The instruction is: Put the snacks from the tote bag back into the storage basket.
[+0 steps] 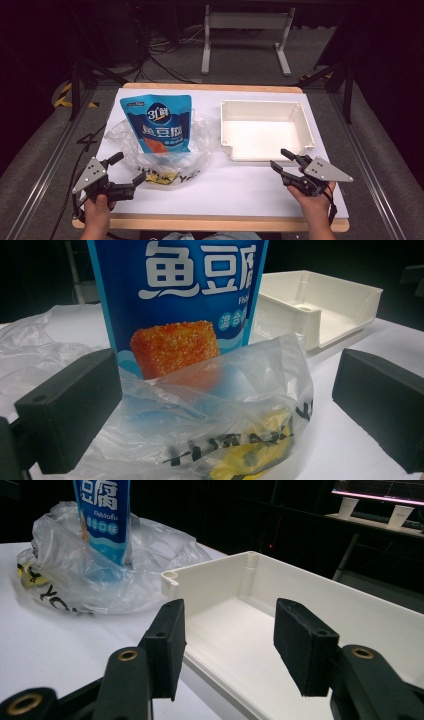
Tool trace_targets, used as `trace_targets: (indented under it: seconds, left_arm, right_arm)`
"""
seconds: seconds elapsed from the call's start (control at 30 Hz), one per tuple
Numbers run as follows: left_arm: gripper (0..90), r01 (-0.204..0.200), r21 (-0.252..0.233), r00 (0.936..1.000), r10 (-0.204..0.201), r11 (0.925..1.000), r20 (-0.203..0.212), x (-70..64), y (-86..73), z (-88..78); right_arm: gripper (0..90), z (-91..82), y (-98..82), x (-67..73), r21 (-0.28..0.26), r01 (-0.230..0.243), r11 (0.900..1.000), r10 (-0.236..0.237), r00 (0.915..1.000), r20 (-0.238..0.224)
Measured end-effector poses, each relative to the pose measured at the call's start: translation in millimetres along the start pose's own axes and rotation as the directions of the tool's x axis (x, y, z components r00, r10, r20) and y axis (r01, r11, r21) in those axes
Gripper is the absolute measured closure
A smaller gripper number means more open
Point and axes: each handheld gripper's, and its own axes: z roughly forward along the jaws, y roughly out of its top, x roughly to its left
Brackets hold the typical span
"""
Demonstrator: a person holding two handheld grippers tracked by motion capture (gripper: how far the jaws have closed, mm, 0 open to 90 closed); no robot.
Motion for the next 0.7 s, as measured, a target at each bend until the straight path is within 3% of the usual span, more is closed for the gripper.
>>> trace_targets:
  seconds: [0.17, 0.5, 0.6, 0.7]
  left_arm:
    - [0.2, -0.013, -0.006, 0.9999, 0.013, 0.9999, 0.010, -1.2, 0.4, 0.4]
    - [0.2, -0.003, -0.004, 1.0000, 0.003, 1.0000, 0.005, 0.0, 1.0, -0.7]
    - [0.2, -0.018, 0.016, 0.9998, 0.018, 0.9997, -0.013, 1.6, 1.4, -4.0]
    - [0.2, 0.004, 0.009, 0.9999, -0.004, 1.0000, -0.014, 6.5, 1.2, -9.0]
  right_arm:
    - [46.3, -0.3, 1.7, -1.4, 0.000, 0.007, 1.000, -0.007, 0.9999, -0.012]
    - [44.9, -1.5, 8.1, -3.2, 0.018, 0.010, 1.000, -0.009, 0.9998, -0.017]
    - [44.0, -3.1, 16.4, -4.5, 0.012, 0.017, 1.000, -0.017, 0.9997, -0.018]
    - [43.1, -3.4, 25.2, -6.3, 0.028, 0.034, 0.999, -0.034, 0.9992, -0.021]
